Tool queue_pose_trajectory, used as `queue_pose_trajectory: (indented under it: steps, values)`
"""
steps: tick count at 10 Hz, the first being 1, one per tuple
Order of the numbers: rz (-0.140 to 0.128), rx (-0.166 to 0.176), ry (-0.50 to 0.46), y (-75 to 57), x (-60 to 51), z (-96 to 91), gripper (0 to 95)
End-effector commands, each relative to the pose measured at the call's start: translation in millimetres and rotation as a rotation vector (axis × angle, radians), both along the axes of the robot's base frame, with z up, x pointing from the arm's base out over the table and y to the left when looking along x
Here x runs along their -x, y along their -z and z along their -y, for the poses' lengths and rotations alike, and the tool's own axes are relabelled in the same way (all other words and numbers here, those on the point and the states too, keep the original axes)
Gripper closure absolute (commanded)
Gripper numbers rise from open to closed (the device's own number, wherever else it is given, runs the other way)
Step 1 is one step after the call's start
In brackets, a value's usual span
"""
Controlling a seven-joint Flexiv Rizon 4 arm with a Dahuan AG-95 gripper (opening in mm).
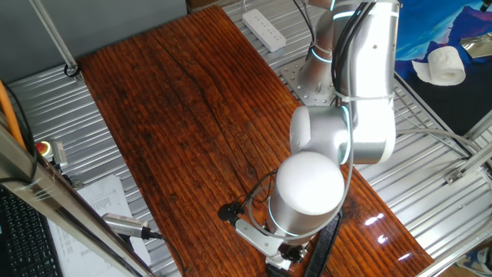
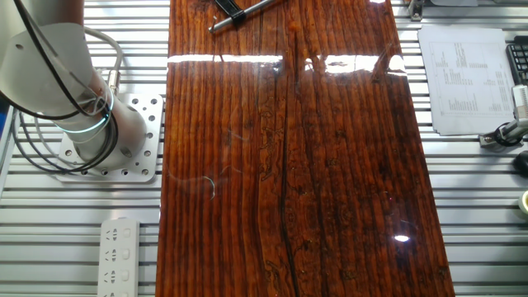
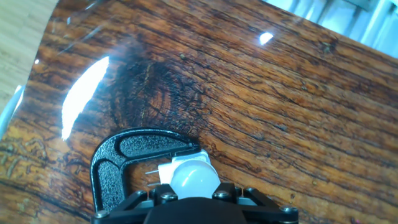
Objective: Install the light bulb by rotating it
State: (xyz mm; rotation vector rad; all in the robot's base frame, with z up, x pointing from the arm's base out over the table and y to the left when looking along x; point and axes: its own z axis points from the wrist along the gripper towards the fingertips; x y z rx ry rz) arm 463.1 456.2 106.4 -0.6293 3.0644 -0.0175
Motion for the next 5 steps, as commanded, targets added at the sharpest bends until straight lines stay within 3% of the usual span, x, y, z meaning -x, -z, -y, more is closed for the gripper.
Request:
queue_pose_trajectory:
  steps: [1,5]
  values:
    - [0.003,0.015,0.027,-0.5,-0.2,-0.8,57.0]
    - [0.004,0.012,0.044,-0.6,-0.1,-0.6,57.0]
